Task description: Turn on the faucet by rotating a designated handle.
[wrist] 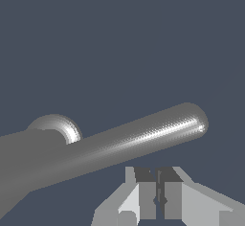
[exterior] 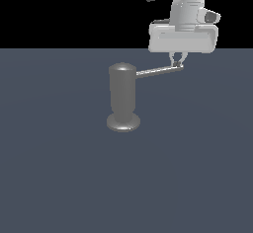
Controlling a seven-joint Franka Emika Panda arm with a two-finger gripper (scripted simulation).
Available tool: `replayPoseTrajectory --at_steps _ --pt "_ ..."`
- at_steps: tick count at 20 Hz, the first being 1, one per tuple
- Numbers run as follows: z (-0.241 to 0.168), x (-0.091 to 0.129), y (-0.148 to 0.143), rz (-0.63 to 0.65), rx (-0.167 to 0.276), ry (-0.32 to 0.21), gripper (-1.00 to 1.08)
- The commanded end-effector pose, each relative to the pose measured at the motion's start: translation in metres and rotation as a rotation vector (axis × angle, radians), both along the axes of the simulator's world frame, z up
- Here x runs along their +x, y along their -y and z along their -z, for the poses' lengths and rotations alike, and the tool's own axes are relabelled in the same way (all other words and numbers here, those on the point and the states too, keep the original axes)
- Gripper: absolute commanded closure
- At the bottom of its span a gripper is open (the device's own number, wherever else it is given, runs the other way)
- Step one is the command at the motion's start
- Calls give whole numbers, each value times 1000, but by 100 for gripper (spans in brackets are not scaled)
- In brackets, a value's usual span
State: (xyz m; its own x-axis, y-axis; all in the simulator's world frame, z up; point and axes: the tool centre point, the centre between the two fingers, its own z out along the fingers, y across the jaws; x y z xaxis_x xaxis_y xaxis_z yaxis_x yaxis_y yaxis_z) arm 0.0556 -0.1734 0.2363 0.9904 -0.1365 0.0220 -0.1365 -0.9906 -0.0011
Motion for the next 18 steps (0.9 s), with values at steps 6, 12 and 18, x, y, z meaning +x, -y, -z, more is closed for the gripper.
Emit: replayPoseTrajectory --at_steps 6,12,18 --pt "10 20 2 6 1 -11 108" --pt "12 35 4 9 2 -14 108" --pt "13 48 6 13 2 -17 108"
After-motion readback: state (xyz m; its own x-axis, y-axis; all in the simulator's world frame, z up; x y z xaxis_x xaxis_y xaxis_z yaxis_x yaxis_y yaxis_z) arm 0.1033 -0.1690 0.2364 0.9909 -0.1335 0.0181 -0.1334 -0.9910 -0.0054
